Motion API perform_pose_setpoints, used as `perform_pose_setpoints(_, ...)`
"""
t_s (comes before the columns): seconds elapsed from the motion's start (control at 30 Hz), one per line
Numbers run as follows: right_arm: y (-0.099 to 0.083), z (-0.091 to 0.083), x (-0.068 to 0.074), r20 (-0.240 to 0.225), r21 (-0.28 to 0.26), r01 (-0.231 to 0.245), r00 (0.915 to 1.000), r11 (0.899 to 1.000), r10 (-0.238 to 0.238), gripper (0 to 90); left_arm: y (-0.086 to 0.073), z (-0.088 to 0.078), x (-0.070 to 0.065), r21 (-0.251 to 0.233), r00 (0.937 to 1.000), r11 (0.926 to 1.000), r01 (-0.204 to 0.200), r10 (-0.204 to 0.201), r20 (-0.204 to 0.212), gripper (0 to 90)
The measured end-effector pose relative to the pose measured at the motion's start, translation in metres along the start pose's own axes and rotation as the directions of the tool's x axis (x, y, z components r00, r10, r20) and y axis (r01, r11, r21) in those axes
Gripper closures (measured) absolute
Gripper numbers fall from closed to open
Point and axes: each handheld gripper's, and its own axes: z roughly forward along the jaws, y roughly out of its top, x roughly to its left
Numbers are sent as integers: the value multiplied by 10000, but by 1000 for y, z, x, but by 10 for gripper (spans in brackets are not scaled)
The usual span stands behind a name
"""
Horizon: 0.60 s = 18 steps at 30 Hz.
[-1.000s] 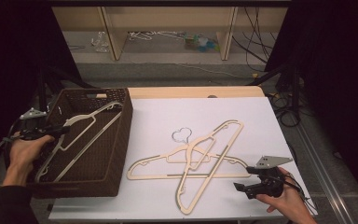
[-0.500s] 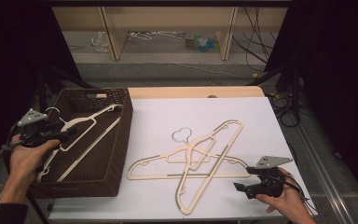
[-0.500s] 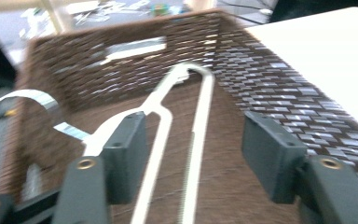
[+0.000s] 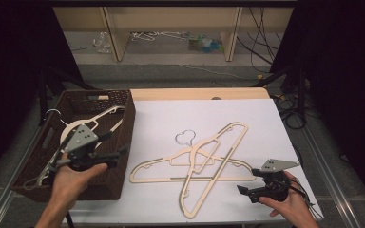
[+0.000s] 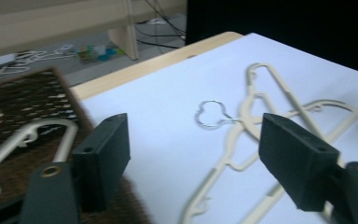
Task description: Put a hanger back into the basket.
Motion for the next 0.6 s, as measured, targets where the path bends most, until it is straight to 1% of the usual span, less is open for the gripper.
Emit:
perform_pose_setpoints(0.03,0,0,0,31,-62,-24,10000,10000,24,161,-2,2,-6,-40,9998,10000,-37,38,202,237)
perform_pose_setpoints(0.07,0,-1,0,79,-102,-49,10000,9999,50,162,-5,4,-11,-103,9994,9999,-120,124,323,237)
perform_pose_setpoints(0.13,1,-1,0,122,-177,-64,9999,9998,67,162,-9,7,-22,-74,9986,9998,-208,211,493,235)
perform_pose_setpoints(0.17,1,0,0,163,-160,-80,9998,9998,82,162,-12,8,-28,-97,9985,9999,-109,114,540,233)
perform_pose_setpoints(0.2,1,0,0,184,-132,-72,9998,9999,75,162,-15,10,-34,-50,9985,9998,-210,213,503,230)
perform_pose_setpoints(0.23,1,0,0,200,-150,-35,9998,9999,38,162,-17,12,-40,80,9975,9988,-493,488,507,227)
perform_pose_setpoints(0.27,2,0,1,168,-44,-147,9998,9999,147,162,-20,13,-48,183,9968,9980,-607,597,525,226)
perform_pose_setpoints(0.3,2,0,2,202,-121,-116,9997,9999,119,162,-22,15,-54,160,9957,9976,-668,656,653,226)
perform_pose_setpoints(0.33,3,1,3,116,-110,-79,9999,9999,80,163,-25,16,-59,168,9945,9973,-712,697,778,225)
perform_pose_setpoints(0.37,3,1,4,197,-103,-114,9997,9999,116,163,-27,17,-64,195,9928,9964,-821,801,886,225)
perform_pose_setpoints(0.4,4,1,6,325,-66,-193,9993,9998,195,163,-31,17,-69,179,9924,9964,-830,809,931,225)
perform_pose_setpoints(0.43,5,2,7,313,-83,-144,9994,9999,147,164,-34,18,-73,162,9914,9952,-963,944,911,225)
perform_pose_setpoints(0.47,6,2,9,360,-34,-288,9989,9996,289,164,-37,19,-76,260,9896,9935,-1110,1081,947,225)
perform_pose_setpoints(0.5,7,4,11,452,-104,-334,9984,9994,339,164,-41,20,-78,256,9877,9922,-1220,1188,1020,223)
perform_pose_setpoints(0.53,8,4,12,394,19,-385,9985,9993,384,165,-45,20,-80,291,9881,9928,-1158,1122,1051,223)
perform_pose_setpoints(0.57,9,6,14,543,-75,-514,9972,9987,517,166,-49,21,-82,288,9879,9934,-1113,1075,1122,223)
perform_pose_setpoints(0.6,11,7,17,598,-36,-677,9959,9977,678,167,-53,21,-84,308,9879,9942,-1026,983,1201,220)
